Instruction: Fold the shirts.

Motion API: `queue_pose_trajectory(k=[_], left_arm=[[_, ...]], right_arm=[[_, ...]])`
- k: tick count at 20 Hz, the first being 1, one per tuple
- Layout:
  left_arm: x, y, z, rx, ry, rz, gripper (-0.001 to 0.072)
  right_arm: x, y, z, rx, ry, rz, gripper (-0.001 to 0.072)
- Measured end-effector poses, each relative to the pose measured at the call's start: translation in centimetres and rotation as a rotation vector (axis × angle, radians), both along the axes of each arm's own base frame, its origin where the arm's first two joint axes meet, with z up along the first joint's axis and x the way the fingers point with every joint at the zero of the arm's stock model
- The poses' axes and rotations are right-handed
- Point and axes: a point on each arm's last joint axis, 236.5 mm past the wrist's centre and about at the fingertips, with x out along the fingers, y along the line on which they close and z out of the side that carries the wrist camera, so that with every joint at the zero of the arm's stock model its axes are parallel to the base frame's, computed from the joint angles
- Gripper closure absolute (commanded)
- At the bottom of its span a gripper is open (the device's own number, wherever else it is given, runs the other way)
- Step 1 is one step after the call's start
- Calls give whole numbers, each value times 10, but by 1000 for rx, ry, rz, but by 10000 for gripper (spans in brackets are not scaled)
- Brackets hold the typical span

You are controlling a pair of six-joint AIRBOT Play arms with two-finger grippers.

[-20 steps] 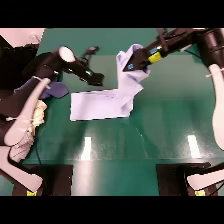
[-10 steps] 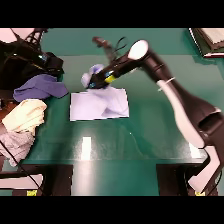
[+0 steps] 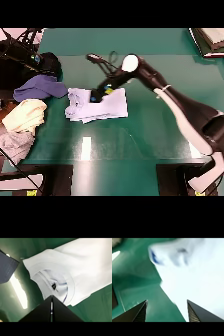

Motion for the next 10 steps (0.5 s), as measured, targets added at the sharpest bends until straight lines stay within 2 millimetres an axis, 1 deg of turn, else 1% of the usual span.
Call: queue_pose_trajectory(k=[1,2,3,4,6,8,9,10], left_arm=[[-2,-1,-3,-1,10,-2,685],[-3,-2,-7,-4,20,-5,684],[-5,-2,-10,-7,29,-8,685],[-6,-3,-13,-10,39,-8,684],[-6,-6,-16,-26,43,-9,685],[-4,-12,-15,-50,34,-10,684],[-2,-14,-14,-62,26,-8,685],[0,-17,-12,-76,20,-9,685]], right_arm=[[2,-22,-9,-24,34,-43,134],[4,-47,-21,-52,70,-96,52],[7,-70,-32,-72,102,-150,10],[10,-93,-42,-82,137,-213,10],[12,-127,-62,-82,214,-322,11],[17,-145,-77,-43,277,-429,15],[19,-149,-84,-24,309,-463,17],[20,-148,-90,0,337,-481,17]])
